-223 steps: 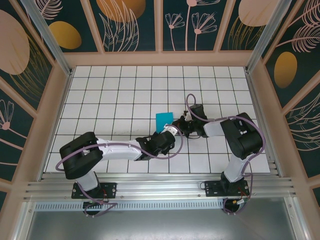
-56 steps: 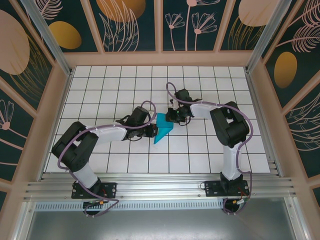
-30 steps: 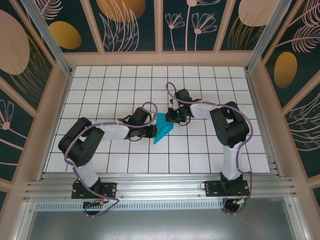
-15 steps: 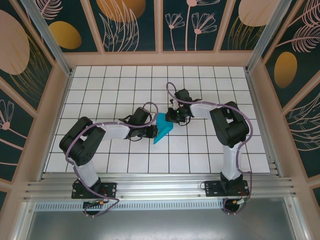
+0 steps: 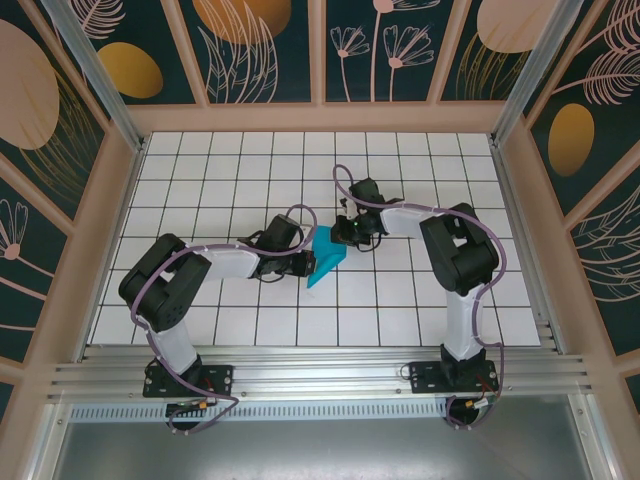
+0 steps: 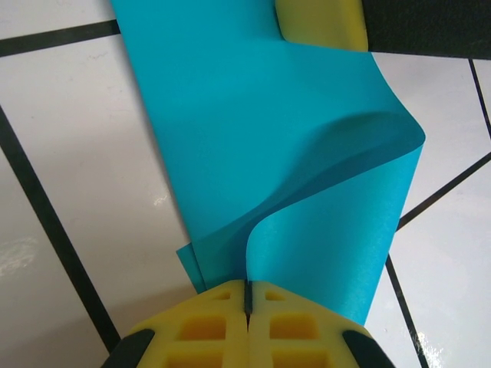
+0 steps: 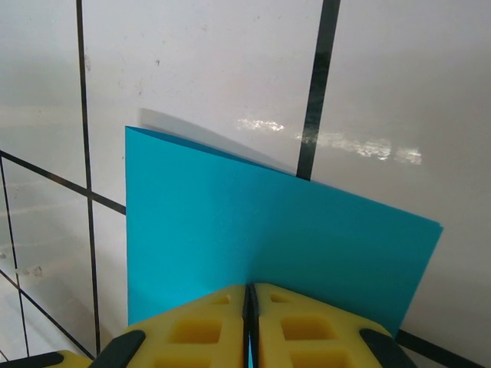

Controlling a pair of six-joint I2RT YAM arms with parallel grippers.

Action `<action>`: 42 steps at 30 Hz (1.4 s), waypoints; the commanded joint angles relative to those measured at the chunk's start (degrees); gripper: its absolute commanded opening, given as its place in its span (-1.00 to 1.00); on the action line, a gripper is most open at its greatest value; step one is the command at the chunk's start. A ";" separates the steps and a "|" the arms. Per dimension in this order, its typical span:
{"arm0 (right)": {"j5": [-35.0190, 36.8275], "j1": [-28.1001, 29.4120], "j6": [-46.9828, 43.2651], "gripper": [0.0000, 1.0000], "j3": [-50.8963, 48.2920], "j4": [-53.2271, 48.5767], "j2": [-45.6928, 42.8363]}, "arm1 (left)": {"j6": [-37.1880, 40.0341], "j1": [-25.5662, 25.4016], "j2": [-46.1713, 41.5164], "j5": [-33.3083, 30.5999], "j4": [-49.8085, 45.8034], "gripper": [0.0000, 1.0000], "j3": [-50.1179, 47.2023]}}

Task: Fold a paper plane with a square sheet of paper (pick it up from the middle)
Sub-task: Third fold the triangle at the center of the table.

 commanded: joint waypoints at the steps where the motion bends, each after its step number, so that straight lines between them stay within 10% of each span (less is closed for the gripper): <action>1: 2.37 0.52 2.19 -0.71 -2.35 -0.05 -3.52 | 1.42 0.47 1.62 -1.96 -0.85 -1.00 -1.95; 14: -5.54 2.14 17.57 -0.85 -24.88 23.40 -21.69 | 1.51 0.49 0.85 -3.35 -1.65 -1.00 -1.19; 42: -7.31 4.81 20.55 -0.90 -29.82 33.65 -12.72 | 0.71 0.47 -0.07 -4.75 -1.89 -1.00 -0.47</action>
